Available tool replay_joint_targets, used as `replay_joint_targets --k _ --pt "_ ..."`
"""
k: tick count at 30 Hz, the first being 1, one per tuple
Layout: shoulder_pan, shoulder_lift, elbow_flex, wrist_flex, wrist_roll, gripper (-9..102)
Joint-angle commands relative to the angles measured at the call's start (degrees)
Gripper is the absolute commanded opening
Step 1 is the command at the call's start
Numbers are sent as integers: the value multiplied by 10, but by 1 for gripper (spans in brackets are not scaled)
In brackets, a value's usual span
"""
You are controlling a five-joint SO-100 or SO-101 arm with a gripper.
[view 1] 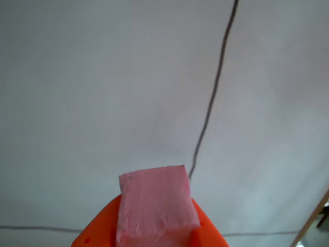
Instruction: Grasp the colored block, Place it on the black dot, and then return the arm to the default position.
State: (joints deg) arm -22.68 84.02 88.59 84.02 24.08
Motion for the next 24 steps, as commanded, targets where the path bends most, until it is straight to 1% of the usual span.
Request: replay_joint_targets --k 1,4,19,24 --pt "33 -11 -98 39 13 0" --pt "71 -42 -151 54 18 0" --pt "184 -163 -272 17 -11 0" --pt "207 -234 -373 47 -13 0"
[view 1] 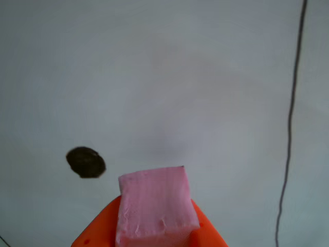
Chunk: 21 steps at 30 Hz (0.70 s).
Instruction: Grasp the colored block, Place it on the black dot, and then return the arm to the default position.
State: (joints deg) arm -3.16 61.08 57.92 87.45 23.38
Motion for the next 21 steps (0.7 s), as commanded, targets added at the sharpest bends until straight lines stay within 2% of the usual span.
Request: replay_joint_targets --k 1,11,21 --pt "15 -13 -77 13 -5 0" --pt "17 -113 -236 33 4 0" --pt "12 -249 -473 129 18 0"
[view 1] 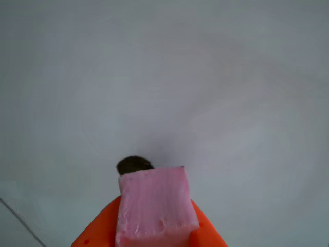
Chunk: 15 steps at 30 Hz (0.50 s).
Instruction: Grasp the colored block, Place it on the black dot, and then return the arm to the default position.
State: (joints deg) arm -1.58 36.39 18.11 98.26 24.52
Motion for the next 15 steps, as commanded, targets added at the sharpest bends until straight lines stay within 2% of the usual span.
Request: replay_joint_targets --k 1,8,15 --pt "-4 -16 -102 33 9 0" --pt "-8 -84 -216 73 13 0" --pt "-18 -107 -221 90 19 0"
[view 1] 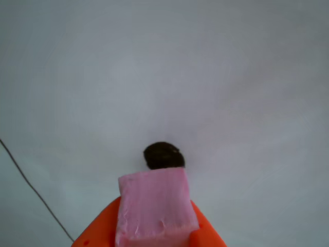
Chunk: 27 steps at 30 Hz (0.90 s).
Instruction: Grasp the colored block, Place it on the black dot, and then return the arm to the default position.
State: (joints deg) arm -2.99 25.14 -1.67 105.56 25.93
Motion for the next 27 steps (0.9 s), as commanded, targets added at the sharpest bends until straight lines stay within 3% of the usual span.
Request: replay_joint_targets --k 1,27 --pt "-4 4 -23 20 6 0" --pt "24 -33 -24 43 10 0"
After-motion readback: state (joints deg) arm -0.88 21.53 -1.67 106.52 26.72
